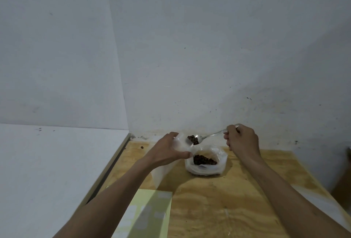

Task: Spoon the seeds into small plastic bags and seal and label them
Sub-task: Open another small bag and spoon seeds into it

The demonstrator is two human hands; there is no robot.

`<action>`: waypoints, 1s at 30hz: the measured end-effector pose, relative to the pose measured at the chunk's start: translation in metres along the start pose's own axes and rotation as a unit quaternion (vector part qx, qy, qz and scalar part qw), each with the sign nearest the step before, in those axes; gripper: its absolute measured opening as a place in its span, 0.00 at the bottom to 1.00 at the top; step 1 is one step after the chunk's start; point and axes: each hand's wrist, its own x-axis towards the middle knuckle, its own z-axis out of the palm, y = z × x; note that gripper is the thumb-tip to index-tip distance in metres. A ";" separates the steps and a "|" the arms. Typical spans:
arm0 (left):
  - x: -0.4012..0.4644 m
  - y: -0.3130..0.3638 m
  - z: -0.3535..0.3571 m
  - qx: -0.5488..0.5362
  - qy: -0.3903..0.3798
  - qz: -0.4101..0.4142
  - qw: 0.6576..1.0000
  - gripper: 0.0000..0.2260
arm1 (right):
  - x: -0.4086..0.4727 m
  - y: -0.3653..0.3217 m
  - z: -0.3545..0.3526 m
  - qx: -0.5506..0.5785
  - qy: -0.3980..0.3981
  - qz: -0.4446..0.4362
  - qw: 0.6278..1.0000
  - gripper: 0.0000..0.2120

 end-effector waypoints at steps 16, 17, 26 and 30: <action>-0.003 -0.024 -0.019 -0.031 0.026 -0.029 0.999 0.37 | -0.011 0.001 0.020 -0.030 0.032 -0.143 0.989 0.13; -0.002 -0.024 -0.018 -0.028 0.024 -0.029 0.999 0.37 | -0.009 0.003 0.016 -0.053 0.038 -0.149 0.987 0.13; 0.007 -0.014 -0.006 -0.012 -0.013 -0.030 0.999 0.45 | -0.012 0.028 -0.007 -0.301 0.068 -0.171 0.936 0.14; 0.011 0.001 0.003 0.020 -0.053 -0.024 0.998 0.43 | -0.021 0.042 0.005 -0.334 0.063 -0.125 0.932 0.15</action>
